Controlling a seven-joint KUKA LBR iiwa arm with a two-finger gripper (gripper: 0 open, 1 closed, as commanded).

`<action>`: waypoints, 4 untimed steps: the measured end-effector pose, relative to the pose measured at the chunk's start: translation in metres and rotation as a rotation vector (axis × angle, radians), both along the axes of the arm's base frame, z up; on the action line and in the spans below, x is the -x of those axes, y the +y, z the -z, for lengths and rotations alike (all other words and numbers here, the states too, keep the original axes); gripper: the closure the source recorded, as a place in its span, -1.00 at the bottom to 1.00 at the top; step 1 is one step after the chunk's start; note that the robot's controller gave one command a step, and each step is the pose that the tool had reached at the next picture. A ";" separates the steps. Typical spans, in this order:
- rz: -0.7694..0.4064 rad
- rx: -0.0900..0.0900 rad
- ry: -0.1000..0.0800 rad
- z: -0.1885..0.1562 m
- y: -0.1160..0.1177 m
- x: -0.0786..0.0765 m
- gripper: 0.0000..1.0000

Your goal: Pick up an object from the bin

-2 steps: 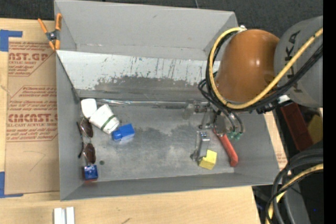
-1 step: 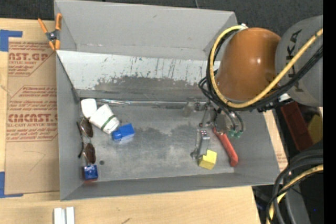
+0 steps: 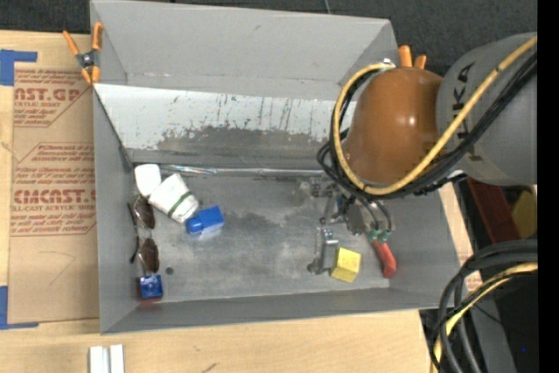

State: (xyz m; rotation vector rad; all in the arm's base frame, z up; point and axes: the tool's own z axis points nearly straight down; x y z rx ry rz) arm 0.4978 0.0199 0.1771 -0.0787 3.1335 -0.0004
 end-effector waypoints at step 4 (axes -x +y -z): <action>0.052 -0.004 0.011 0.024 0.111 -0.027 -1.00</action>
Offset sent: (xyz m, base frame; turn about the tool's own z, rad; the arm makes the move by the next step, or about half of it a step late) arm -0.0033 0.0289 -0.0236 -0.0651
